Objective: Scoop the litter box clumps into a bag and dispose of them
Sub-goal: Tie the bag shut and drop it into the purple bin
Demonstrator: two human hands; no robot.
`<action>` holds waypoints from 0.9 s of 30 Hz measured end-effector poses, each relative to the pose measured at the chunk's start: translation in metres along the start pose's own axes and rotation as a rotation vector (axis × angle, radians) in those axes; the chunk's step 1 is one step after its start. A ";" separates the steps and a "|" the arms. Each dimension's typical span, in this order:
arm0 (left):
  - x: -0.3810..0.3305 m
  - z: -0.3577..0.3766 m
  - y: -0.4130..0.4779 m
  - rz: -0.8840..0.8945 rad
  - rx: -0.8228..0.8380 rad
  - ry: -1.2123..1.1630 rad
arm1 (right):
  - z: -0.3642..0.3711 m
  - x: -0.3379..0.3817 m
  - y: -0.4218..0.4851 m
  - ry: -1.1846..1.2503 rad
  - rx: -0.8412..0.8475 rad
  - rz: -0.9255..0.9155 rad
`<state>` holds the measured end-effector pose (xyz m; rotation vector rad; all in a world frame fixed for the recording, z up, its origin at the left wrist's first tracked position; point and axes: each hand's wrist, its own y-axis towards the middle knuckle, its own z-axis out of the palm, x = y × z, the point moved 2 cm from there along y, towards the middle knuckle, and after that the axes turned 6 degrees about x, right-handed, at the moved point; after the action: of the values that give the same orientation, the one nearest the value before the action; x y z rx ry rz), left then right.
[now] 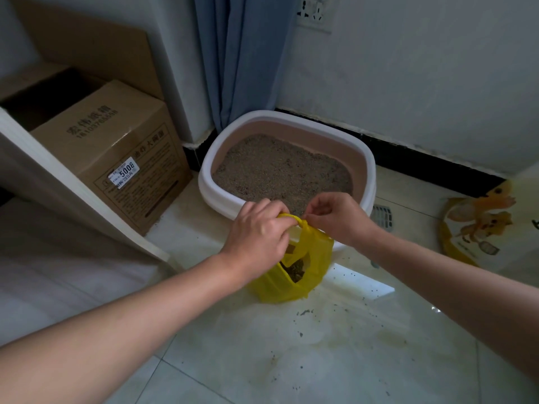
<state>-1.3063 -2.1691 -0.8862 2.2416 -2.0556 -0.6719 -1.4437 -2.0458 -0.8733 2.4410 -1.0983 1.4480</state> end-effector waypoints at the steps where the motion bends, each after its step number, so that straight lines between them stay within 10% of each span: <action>1: 0.000 0.001 -0.001 -0.013 -0.005 0.004 | 0.003 -0.001 0.001 0.021 0.035 0.047; 13: 0.013 -0.004 -0.004 -0.211 -0.100 -0.425 | 0.012 -0.004 -0.002 0.577 0.371 0.213; 18: 0.023 -0.003 -0.013 -0.228 -0.104 -0.515 | 0.000 -0.001 0.000 -0.153 0.244 -0.170; 27: 0.059 0.007 -0.037 -0.300 -0.063 -0.316 | -0.026 -0.043 0.003 -0.400 0.090 -0.188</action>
<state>-1.2712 -2.2194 -0.9208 2.5734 -1.7870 -1.1622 -1.4771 -2.0142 -0.8941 2.8889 -0.8413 1.0023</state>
